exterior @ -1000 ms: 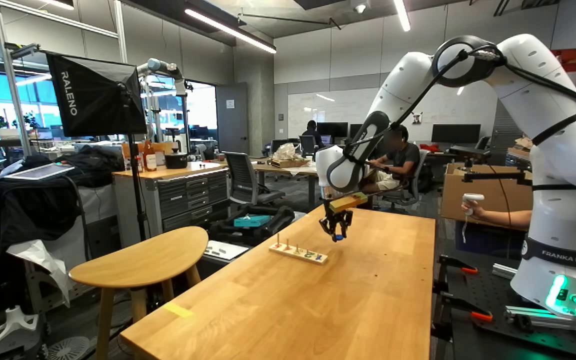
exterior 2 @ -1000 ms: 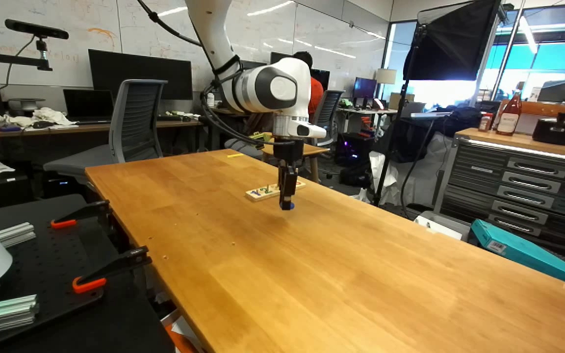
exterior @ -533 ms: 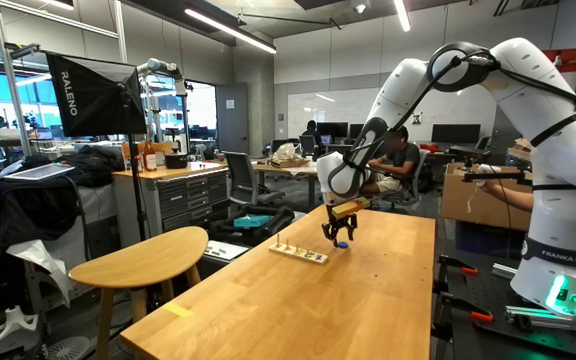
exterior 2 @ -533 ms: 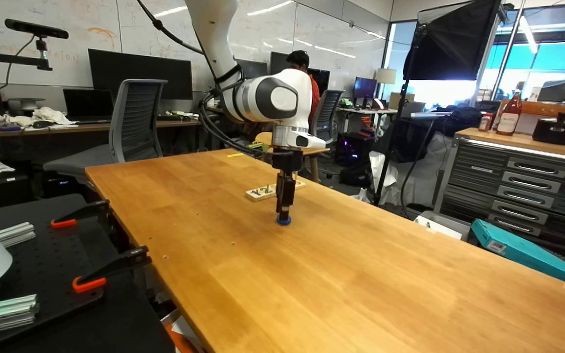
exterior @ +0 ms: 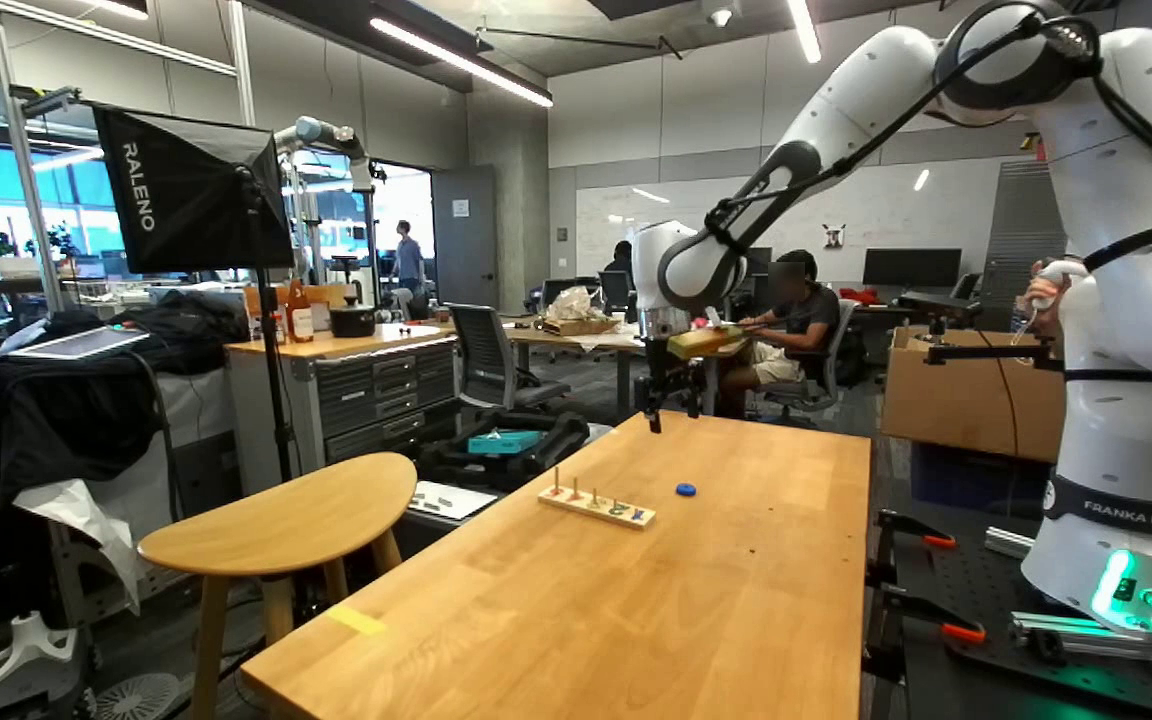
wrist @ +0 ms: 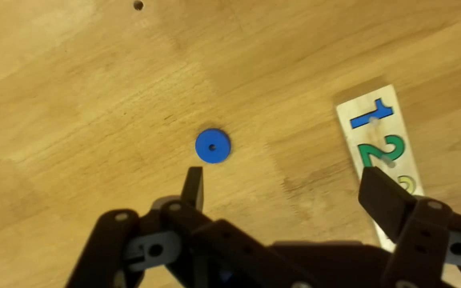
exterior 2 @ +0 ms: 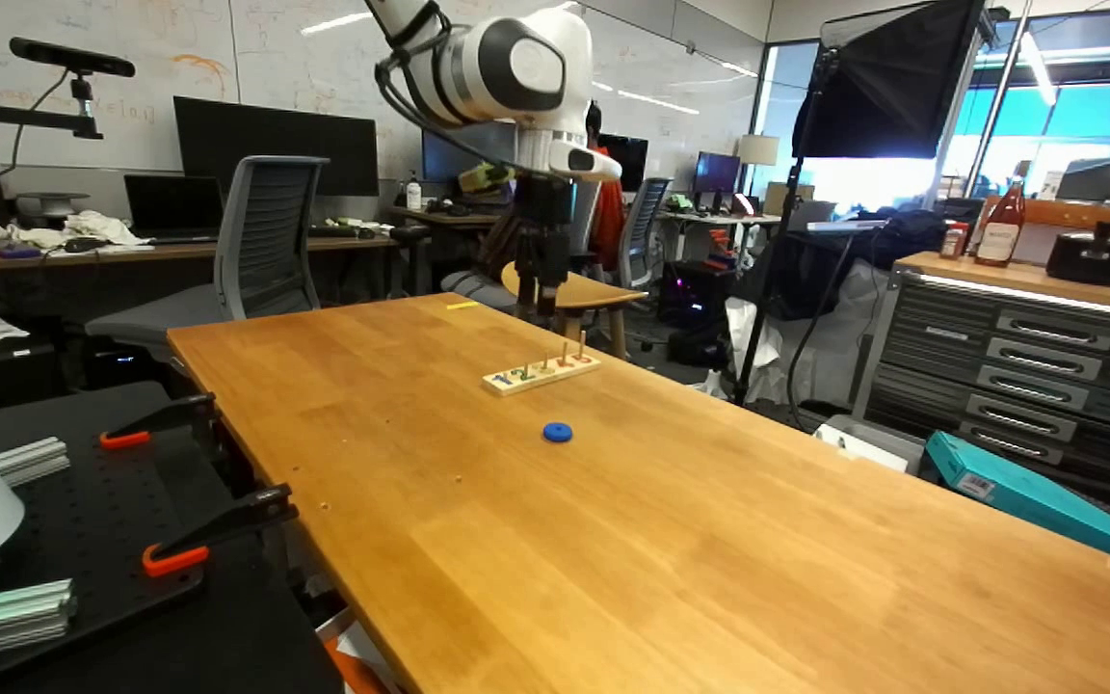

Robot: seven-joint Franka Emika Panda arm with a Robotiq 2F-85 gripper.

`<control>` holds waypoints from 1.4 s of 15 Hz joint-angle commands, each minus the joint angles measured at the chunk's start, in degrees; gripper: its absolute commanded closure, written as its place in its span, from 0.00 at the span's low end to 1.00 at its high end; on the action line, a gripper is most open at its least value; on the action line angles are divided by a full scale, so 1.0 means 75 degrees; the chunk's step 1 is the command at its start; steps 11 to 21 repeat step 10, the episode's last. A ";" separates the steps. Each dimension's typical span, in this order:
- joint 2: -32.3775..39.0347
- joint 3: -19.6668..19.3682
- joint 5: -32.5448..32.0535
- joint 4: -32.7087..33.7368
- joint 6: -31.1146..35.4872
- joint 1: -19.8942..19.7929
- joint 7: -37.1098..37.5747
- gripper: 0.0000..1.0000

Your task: Remove the disc from the wooden rack and put it on the table

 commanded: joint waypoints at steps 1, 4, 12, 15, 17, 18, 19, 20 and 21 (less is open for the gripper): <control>-0.1792 0.0555 0.0277 -0.0718 -0.1181 -0.0387 -0.1385 0.00; -0.1633 0.0718 0.0181 -0.0392 -0.1485 -0.0494 -0.1276 0.00; -0.2498 0.0822 0.0305 -0.0782 -0.1994 -0.0561 -0.1696 0.00; -0.2498 0.0822 0.0305 -0.0782 -0.1994 -0.0561 -0.1696 0.00; -0.2498 0.0822 0.0305 -0.0782 -0.1994 -0.0561 -0.1696 0.00; -0.2498 0.0822 0.0305 -0.0782 -0.1994 -0.0561 -0.1696 0.00; -0.2498 0.0822 0.0305 -0.0782 -0.1994 -0.0561 -0.1696 0.00; -0.2498 0.0822 0.0305 -0.0782 -0.1994 -0.0561 -0.1696 0.00; -0.2498 0.0822 0.0305 -0.0782 -0.1994 -0.0561 -0.1696 0.00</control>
